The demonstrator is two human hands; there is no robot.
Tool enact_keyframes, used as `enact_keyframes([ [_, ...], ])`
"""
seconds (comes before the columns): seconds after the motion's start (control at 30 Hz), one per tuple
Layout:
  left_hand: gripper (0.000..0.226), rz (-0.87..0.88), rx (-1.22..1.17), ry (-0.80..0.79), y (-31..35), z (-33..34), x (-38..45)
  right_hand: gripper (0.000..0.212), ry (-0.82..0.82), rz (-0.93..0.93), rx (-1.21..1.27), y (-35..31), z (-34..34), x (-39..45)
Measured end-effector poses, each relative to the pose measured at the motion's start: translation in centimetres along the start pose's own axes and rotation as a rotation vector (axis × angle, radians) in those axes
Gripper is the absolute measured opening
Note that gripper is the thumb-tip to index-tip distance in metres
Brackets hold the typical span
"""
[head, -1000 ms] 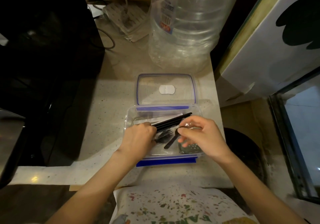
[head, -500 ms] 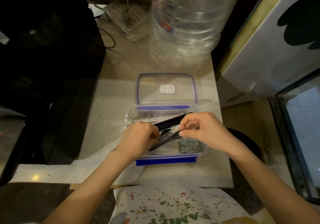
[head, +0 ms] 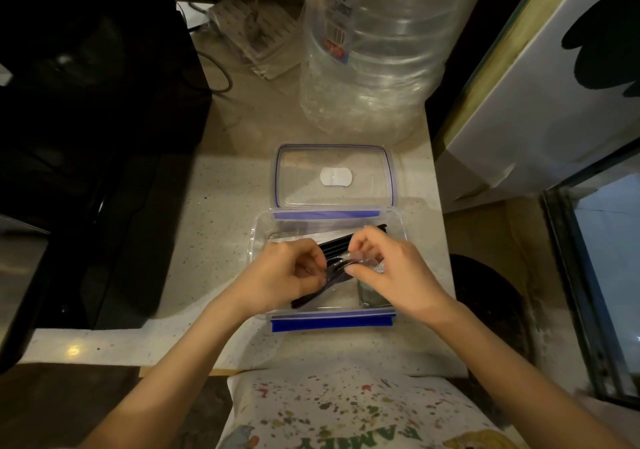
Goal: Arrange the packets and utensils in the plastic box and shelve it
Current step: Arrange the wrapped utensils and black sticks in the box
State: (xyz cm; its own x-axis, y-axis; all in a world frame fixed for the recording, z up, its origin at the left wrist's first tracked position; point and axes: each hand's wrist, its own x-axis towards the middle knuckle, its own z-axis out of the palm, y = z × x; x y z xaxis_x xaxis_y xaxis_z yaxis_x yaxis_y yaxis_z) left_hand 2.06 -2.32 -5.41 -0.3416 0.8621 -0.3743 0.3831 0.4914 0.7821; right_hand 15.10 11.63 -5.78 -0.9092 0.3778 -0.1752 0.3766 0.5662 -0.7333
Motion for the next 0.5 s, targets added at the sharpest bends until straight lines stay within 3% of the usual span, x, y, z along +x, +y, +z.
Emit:
enact_keyframes([
  [0.13,0.026,-0.026,-0.014,0.005,0.03,0.24,-0.05,0.039,-0.032,0.015,0.006,0.05,-0.06,0.21],
  [0.5,0.029,0.052,0.134,0.011,0.16,0.79,-0.03,0.021,-0.078,-0.015,-0.048,-0.20,-0.42,0.07],
])
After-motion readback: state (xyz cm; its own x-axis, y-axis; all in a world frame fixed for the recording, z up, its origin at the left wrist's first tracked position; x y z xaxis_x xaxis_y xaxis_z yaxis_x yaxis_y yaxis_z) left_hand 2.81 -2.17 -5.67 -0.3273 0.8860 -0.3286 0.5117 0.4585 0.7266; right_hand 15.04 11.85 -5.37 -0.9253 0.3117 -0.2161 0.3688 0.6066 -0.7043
